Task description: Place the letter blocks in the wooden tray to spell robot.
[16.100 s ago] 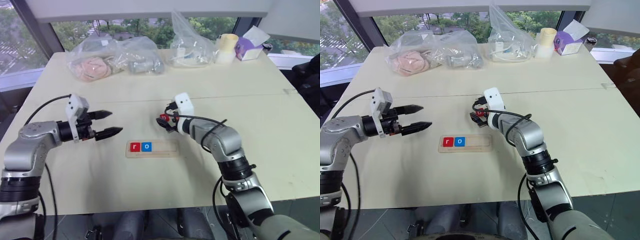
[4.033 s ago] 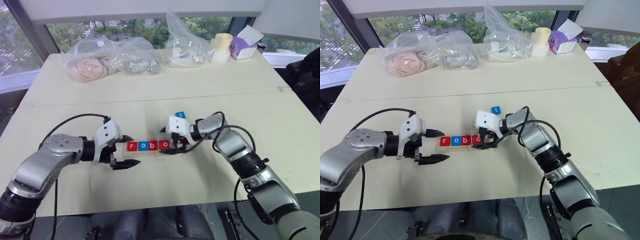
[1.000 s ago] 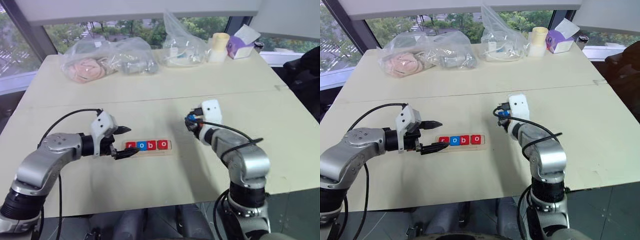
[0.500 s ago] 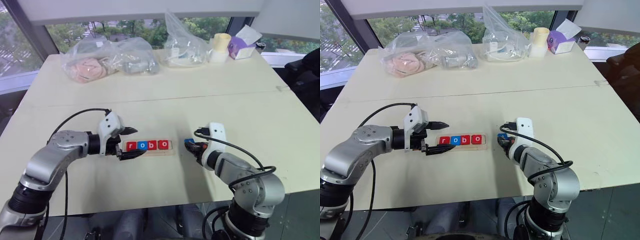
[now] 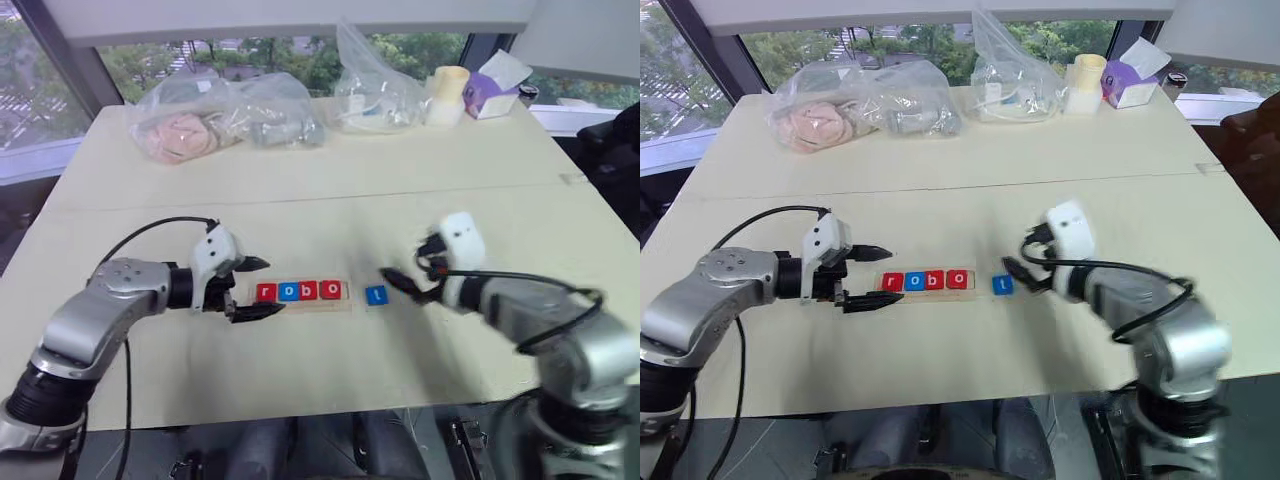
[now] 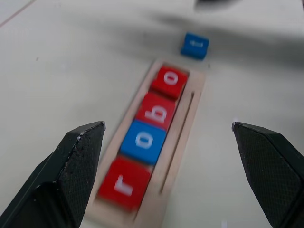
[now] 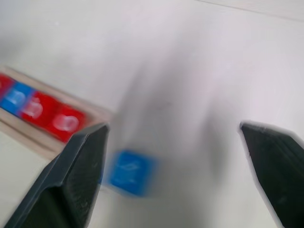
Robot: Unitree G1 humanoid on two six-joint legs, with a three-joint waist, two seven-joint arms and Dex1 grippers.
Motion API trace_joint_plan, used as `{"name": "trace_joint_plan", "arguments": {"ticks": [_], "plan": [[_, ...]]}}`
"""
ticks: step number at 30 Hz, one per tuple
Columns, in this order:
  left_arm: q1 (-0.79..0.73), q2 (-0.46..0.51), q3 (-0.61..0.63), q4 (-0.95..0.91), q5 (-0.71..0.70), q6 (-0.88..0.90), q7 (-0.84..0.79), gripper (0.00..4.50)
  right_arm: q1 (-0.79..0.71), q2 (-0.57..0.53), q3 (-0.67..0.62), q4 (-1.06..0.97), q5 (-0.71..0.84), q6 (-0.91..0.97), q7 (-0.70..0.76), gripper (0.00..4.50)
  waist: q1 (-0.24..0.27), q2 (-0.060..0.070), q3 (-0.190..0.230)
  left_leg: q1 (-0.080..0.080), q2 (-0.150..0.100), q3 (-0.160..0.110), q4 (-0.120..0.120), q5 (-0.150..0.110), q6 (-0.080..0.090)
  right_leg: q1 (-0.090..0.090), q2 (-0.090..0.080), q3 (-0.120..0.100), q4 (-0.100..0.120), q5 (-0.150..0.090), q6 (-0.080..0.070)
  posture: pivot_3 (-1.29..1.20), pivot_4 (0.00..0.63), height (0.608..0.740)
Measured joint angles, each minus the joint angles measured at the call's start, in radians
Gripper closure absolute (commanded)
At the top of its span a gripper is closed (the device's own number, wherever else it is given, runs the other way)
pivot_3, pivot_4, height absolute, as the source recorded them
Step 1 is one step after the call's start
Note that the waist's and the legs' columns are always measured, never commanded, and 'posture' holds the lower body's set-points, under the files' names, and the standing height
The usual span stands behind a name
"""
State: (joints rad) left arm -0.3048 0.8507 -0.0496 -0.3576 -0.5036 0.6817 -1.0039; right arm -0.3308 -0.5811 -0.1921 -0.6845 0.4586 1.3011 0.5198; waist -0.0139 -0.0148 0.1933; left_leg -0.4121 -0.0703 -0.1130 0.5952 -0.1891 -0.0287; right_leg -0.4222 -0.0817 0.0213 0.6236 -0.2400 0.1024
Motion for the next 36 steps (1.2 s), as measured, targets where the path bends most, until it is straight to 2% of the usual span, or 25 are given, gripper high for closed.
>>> {"name": "trace_joint_plan", "arguments": {"ticks": [4, 7, 9, 13, 24, 25, 26, 30, 31, 36], "plan": [[0.008, 0.053, 0.006, -0.037, -0.031, 0.006, -0.065, 0.0, 0.133, -0.203, 0.058, 0.12, 0.007, -0.396, 0.364, 0.04, -0.004, 0.0, 0.0, 0.0, 0.001, 0.002, -0.001, -0.002, 0.004, 0.001, 0.0, 0.0, -0.003, 0.001, -0.001, 0.0, 0.15, 0.74], [0.016, 0.113, 0.006, -0.078, -0.05, 0.007, -0.126, 0.0, 0.157, -0.288, 0.143, 0.292, -0.077, -0.694, 0.556, 0.04, -0.008, -0.001, 0.0, 0.0, 0.0, 0.005, 0.001, -0.003, 0.004, 0.002, -0.001, 0.003, -0.004, 0.002, -0.001, 0.0, 0.15, 0.74], [0.019, 0.155, 0.006, -0.098, -0.051, 0.005, -0.157, 0.0, 0.115, -0.287, 0.212, 0.43, -0.133, -0.87, 0.639, 0.04, -0.008, -0.001, 0.001, 0.001, 0.0, 0.005, 0.002, -0.003, 0.004, 0.003, -0.001, 0.003, -0.004, 0.002, -0.001, 0.0, 0.15, 0.74], [0.017, 0.16, 0.013, -0.143, -0.079, 0.017, -0.164, 0.0, -0.003, -0.222, 0.303, 0.638, -0.198, -1.066, 0.713, 0.04, -0.003, -0.001, 0.001, 0.002, 0.003, 0.003, 0.003, -0.002, 0.004, 0.005, -0.001, 0.002, -0.004, 0.004, -0.003, 0.0, 0.15, 0.74], [0.092, 0.175, 0.048, -0.206, -0.082, 0.055, -0.08, 0.0, -0.167, -0.118, 0.43, 1.014, -0.319, -1.36, 0.823, 0.04, 0.0, -0.001, 0.001, 0.003, 0.003, 0.003, 0.002, -0.002, 0.004, 0.005, 0.0, 0.002, -0.004, 0.004, -0.003, 0.0, 0.15, 0.74], [0.097, 0.175, 0.048, -0.207, -0.082, 0.056, -0.075, 0.0, -0.176, -0.11, 0.433, 1.037, -0.322, -1.383, 0.828, 0.55, -0.001, -0.001, 0.001, 0.003, 0.003, 0.003, 0.002, -0.002, 0.004, 0.006, 0.0, 0.002, -0.004, 0.004, -0.003, 0.0, 0.15, 0.74], [0.097, 0.174, 0.048, -0.207, -0.082, 0.056, -0.071, 0.0, -0.187, -0.099, 0.435, 1.063, -0.325, -1.406, 0.835, 0.77, -0.001, -0.001, 0.001, 0.004, 0.003, 0.003, 0.002, -0.002, 0.004, 0.007, 0.0, 0.002, -0.004, 0.004, -0.003, 0.0, 0.15, 0.74], [0.099, 0.175, 0.06, -0.208, -0.086, 0.055, -0.062, 0.0, -0.192, -0.069, 0.437, 1.093, -0.322, -1.43, 0.846, 2.73, -0.005, -0.001, 0.001, 0.006, 0.003, 0.002, 0.002, -0.002, 0.004, 0.009, 0.0, 0.002, -0.004, 0.004, -0.003, 0.0, 0.15, 0.74], [0.106, 0.178, 0.067, -0.208, -0.086, 0.054, -0.062, 0.0, -0.192, -0.066, 0.437, 1.092, -0.319, -1.428, 0.844, 3.35, -0.006, -0.001, 0.001, 0.006, 0.003, 0.002, 0.002, -0.002, 0.004, 0.008, 0.0, 0.002, -0.003, 0.004, -0.003, 0.0, 0.15, 0.74], [0.121, 0.19, 0.069, -0.169, -0.057, 0.026, -0.067, 0.0, -0.192, -0.069, 0.424, 1.054, -0.313, -1.336, 0.824, 3.36, -0.002, -0.001, 0.001, 0.006, 0.003, 0.002, 0.002, -0.002, 0.003, 0.008, 0.0, 0.002, -0.003, 0.004, -0.003, 0.0, 0.15, 0.74]]}}
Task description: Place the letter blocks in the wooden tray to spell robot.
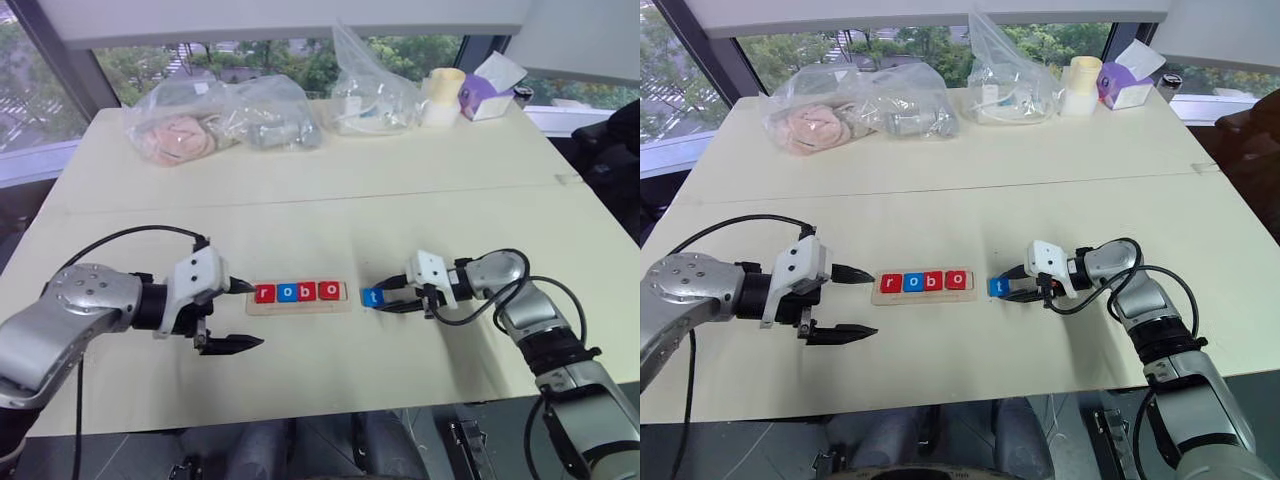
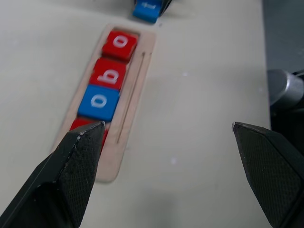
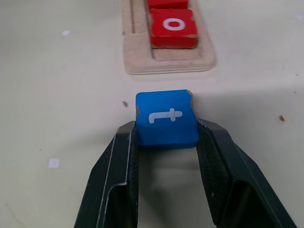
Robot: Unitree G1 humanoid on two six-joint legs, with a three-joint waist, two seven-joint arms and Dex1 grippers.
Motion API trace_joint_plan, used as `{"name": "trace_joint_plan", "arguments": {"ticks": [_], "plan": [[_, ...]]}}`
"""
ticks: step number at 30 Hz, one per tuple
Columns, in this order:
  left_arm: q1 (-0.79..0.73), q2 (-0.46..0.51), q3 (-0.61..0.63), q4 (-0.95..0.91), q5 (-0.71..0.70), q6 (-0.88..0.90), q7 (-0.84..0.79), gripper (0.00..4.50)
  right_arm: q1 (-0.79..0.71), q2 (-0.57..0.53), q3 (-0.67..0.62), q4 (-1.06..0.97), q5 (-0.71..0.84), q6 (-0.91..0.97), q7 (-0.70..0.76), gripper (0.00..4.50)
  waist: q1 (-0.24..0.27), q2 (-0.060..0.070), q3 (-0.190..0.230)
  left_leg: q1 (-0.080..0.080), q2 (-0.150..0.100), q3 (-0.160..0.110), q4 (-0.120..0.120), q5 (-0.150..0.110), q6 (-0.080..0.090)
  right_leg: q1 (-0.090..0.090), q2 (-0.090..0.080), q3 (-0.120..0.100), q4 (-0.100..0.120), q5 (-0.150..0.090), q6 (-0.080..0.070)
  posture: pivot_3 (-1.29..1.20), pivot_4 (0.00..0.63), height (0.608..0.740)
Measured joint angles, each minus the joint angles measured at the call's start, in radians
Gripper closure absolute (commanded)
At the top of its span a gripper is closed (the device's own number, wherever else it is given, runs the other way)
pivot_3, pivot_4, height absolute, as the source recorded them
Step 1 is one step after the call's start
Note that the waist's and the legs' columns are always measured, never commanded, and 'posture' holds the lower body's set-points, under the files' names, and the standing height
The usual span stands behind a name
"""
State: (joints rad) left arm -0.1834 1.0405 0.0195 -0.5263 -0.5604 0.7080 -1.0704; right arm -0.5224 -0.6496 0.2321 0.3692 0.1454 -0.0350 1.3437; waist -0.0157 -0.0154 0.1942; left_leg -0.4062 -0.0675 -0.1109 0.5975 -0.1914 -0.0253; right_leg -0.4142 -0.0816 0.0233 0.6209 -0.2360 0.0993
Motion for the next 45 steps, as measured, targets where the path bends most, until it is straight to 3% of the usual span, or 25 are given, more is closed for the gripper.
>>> {"name": "trace_joint_plan", "arguments": {"ticks": [10, 31, 45], "plan": [[-0.015, -0.027, -0.018, 0.016, 0.016, -0.02, 0.004, 0.0, -0.033, -0.003, 0.003, -0.208, -0.002, 0.232, -0.044, 3.36, 0.001, 0.0, 0.0, -0.002, 0.0, 0.0, 0.0, 0.0, 0.0, -0.002, 0.0, 0.0, 0.0, 0.0, 0.0, 0.0, 0.15, 0.74], [-0.004, -0.052, -0.027, 0.012, 0.011, 0.002, 0.05, 0.0, -0.087, 0.072, 0.09, -0.108, -0.104, 0.093, -0.068, 3.36, 0.0, 0.0, 0.0, -0.002, 0.0, 0.0, 0.0, 0.0, 0.0, -0.002, 0.0, 0.0, 0.0, 0.0, 0.0, 0.0, 0.15, 0.74], [0.01, -0.064, -0.027, 0.003, 0.007, 0.003, 0.069, 0.0, -0.088, 0.125, 0.09, -0.107, -0.101, 0.127, -0.084, 3.36, -0.001, 0.0, 0.0, -0.001, 0.0, 0.0, 0.0, 0.0, 0.0, -0.003, 0.0, 0.0, 0.002, 0.0, 0.0, 0.0, 0.15, 0.74]]}}
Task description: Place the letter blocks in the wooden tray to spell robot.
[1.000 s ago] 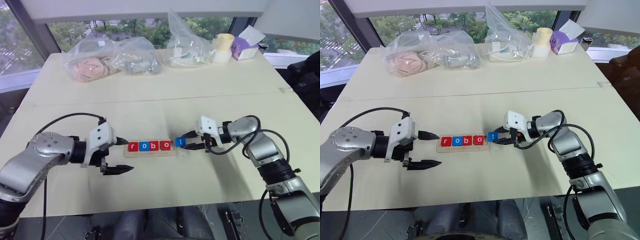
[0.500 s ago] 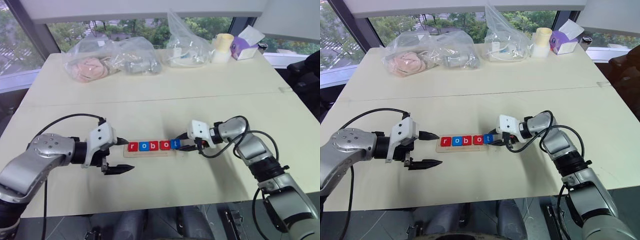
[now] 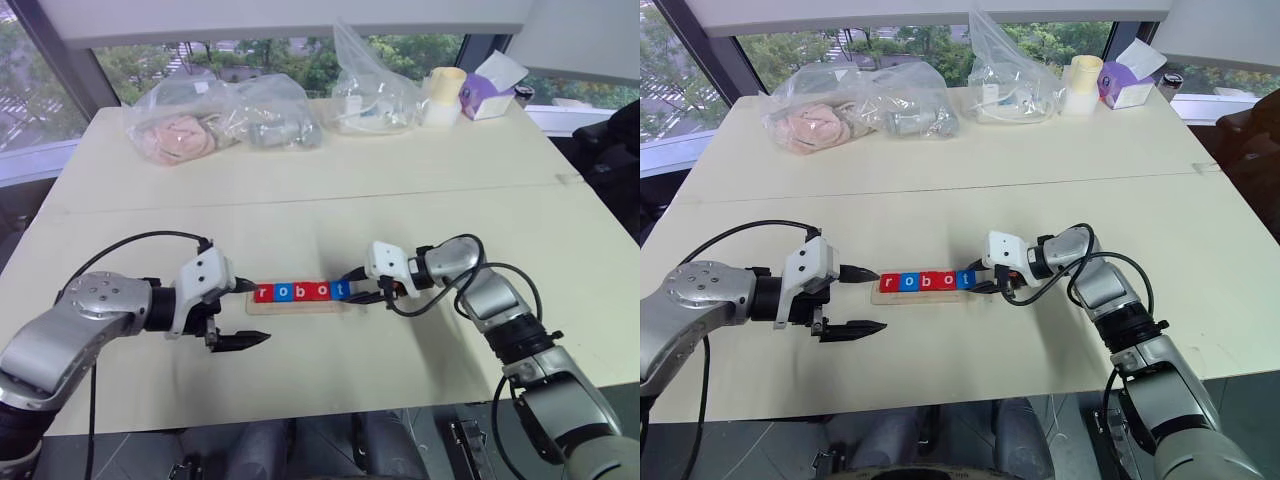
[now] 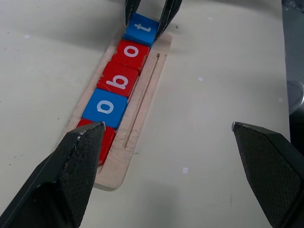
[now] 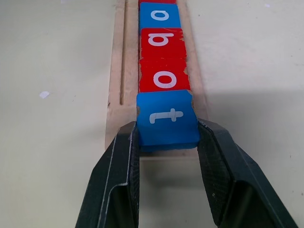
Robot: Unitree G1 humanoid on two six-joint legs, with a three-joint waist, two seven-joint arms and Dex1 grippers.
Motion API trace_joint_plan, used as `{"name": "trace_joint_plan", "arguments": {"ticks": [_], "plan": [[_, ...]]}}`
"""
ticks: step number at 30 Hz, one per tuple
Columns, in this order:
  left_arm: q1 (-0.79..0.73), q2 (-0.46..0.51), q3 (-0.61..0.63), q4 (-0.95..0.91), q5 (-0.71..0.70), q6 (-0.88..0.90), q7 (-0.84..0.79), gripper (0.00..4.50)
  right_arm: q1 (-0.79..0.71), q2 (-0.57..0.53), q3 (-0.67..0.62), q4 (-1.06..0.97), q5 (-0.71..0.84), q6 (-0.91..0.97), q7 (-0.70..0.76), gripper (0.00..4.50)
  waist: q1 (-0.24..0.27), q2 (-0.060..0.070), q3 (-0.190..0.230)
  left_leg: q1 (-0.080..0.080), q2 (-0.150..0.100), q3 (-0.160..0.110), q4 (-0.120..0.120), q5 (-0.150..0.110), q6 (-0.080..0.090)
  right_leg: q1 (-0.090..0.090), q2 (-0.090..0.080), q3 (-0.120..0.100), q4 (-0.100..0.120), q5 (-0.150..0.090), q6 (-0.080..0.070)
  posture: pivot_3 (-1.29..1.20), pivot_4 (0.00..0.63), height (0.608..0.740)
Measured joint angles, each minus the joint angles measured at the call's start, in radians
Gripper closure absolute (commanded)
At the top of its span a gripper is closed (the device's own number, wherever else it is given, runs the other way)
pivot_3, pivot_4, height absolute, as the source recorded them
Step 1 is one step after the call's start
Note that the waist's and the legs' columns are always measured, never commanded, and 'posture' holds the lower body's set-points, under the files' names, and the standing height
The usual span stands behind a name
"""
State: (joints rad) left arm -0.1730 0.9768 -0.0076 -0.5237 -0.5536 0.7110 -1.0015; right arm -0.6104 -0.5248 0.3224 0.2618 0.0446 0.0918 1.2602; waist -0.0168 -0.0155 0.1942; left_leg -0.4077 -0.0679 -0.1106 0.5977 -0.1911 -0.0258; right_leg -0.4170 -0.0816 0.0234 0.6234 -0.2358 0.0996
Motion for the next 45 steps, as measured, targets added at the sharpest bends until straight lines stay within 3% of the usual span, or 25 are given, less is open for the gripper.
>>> {"name": "trace_joint_plan", "arguments": {"ticks": [6, 12, 13, 23, 30, 36, 45], "plan": [[-0.001, -0.002, 0.0, 0.0, 0.0, 0.0, 0.002, 0.0, 0.0, 0.014, 0.0, 0.0, -0.001, 0.009, -0.014, 3.36, 0.0, 0.0, 0.0, 0.0, 0.0, 0.0, 0.0, 0.0, -0.001, -0.001, 0.0, 0.0, 0.002, 0.0, 0.0, 0.0, 0.15, 0.74], [-0.001, -0.008, -0.001, 0.002, 0.001, 0.0, 0.005, 0.0, 0.0, 0.033, -0.003, -0.001, 0.006, 0.013, -0.029, 0.26, -0.001, 0.0, 0.0, 0.0, 0.0, 0.0, 0.0, 0.001, -0.002, -0.002, 0.0, 0.0, 0.004, 0.0, 0.0, 0.0, 0.15, 0.74], [-0.001, -0.008, -0.001, 0.003, 0.002, 0.0, 0.005, 0.0, 0.0, 0.033, -0.006, -0.004, 0.009, 0.016, -0.031, 0.08, -0.001, 0.0, 0.0, 0.0, 0.0, 0.0, 0.0, 0.001, -0.002, -0.002, 0.0, 0.0, 0.005, 0.0, 0.0, 0.0, 0.15, 0.74], [-0.029, -0.015, -0.005, 0.038, 0.022, -0.005, 0.003, 0.0, -0.067, 0.047, -0.116, -0.036, 0.086, 0.101, -0.114, 0.08, -0.001, 0.0, 0.0, 0.0, 0.0, 0.0, 0.0, 0.001, -0.002, -0.003, 0.0, 0.001, 0.005, 0.0, 0.0, 0.0, 0.15, 0.74], [-0.029, -0.014, -0.005, 0.049, 0.019, 0.0, -0.012, 0.0, -0.094, 0.085, -0.098, 0.15, -0.009, -0.014, -0.25, 0.08, -0.001, 0.0, 0.0, 0.0, -0.001, 0.001, 0.0, 0.001, -0.002, -0.003, 0.0, 0.001, 0.005, 0.0, 0.0, 0.0, 0.15, 0.74], [-0.029, -0.014, -0.005, 0.047, 0.017, 0.009, -0.011, 0.0, -0.109, 0.116, -0.061, 0.221, -0.042, -0.086, -0.239, 0.08, -0.004, 0.0, 0.0, 0.0, 0.0, 0.0, 0.0, 0.002, -0.002, -0.004, 0.001, 0.001, 0.007, 0.001, 0.002, 0.0, 0.15, 0.74], [-0.024, -0.018, -0.003, 0.043, 0.012, 0.02, 0.005, 0.0, -0.07, 0.116, -0.054, 0.162, -0.029, -0.078, -0.187, 0.08, -0.003, 0.0, 0.0, 0.0, 0.0, 0.0, 0.0, 0.002, -0.002, -0.004, 0.001, 0.001, 0.007, 0.001, 0.002, 0.0, 0.15, 0.74]]}}
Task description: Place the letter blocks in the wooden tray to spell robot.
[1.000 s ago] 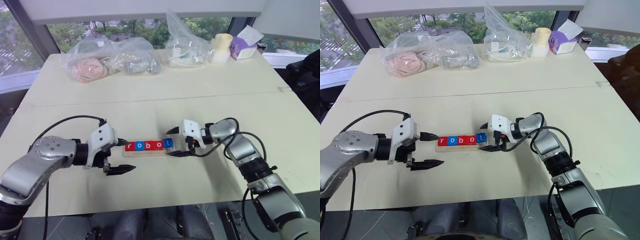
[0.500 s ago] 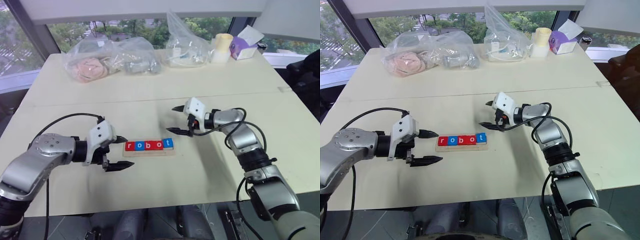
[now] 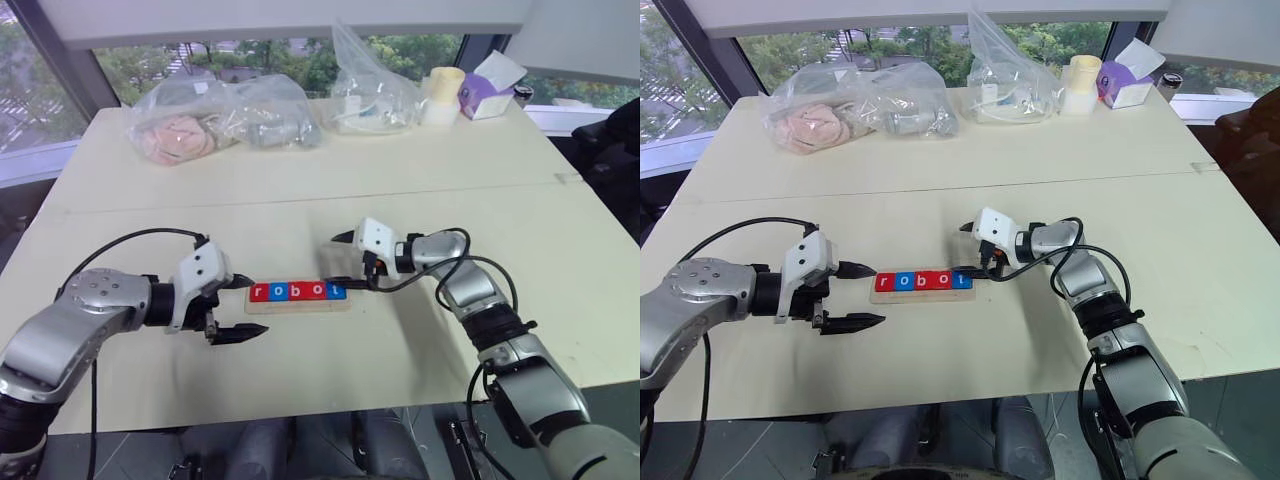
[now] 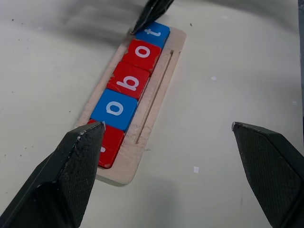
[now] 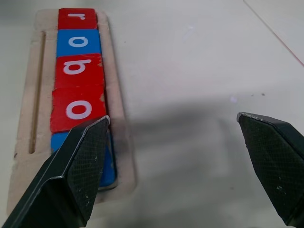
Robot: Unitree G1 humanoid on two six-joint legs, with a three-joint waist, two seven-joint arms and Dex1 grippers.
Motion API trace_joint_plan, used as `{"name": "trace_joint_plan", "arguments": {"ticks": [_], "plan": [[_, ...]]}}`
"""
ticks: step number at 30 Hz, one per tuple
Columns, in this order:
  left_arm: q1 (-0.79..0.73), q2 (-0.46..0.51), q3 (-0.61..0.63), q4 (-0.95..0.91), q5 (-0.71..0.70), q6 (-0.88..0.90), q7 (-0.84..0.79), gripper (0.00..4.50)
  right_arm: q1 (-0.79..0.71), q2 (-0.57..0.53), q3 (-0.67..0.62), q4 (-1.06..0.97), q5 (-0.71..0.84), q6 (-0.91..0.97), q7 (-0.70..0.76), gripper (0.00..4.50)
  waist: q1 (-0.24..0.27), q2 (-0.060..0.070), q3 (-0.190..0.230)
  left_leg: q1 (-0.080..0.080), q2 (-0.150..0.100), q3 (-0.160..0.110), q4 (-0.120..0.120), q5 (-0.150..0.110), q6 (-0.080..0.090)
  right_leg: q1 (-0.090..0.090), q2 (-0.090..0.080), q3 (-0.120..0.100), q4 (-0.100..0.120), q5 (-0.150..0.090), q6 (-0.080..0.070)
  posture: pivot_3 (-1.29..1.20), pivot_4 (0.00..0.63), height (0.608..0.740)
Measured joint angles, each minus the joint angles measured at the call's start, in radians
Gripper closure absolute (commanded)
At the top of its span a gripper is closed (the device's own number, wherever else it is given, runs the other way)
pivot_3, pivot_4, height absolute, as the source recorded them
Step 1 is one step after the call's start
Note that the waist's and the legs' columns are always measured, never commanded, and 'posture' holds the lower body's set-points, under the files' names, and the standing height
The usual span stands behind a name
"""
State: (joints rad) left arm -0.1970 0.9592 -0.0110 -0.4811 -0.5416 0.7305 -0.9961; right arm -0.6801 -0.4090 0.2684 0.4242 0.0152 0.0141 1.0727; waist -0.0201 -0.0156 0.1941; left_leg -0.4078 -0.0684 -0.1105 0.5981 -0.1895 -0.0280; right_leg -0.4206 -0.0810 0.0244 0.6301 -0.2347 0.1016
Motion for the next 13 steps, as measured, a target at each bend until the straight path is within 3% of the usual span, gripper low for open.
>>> {"name": "trace_joint_plan", "arguments": {"ticks": [6, 9, 13], "plan": [[0.001, -0.023, 0.055, 0.012, -0.041, 0.022, 0.023, 0.0, -0.007, -0.014, -0.078, -0.037, 0.018, 0.031, -0.106, 0.08, 0.001, 0.0, 0.0, 0.0, 0.0, 0.0, 0.0, 0.0, 0.0, -0.001, 0.0, 0.0, 0.0, 0.0, 0.0, 0.0, 0.15, 0.74], [0.088, -0.007, 0.155, 0.008, -0.07, 0.04, 0.023, 0.0, 0.074, -0.101, -0.179, -0.287, 0.1, 0.184, -0.12, 0.08, 0.005, 0.0, 0.0, -0.001, 0.0, -0.001, -0.002, 0.0, 0.0, -0.002, -0.001, 0.0, 0.0, 0.0, 0.001, 0.0, 0.15, 0.74], [0.264, 0.013, 0.253, -0.013, -0.12, 0.088, 0.005, 0.0, 0.344, -0.194, -0.265, -0.642, 0.271, 0.483, -0.117, 0.08, 0.008, 0.0, -0.001, -0.002, 0.0, -0.001, -0.002, -0.003, 0.0, -0.003, -0.003, 0.0, 0.0, -0.003, -0.001, 0.0, 0.15, 0.74]]}}
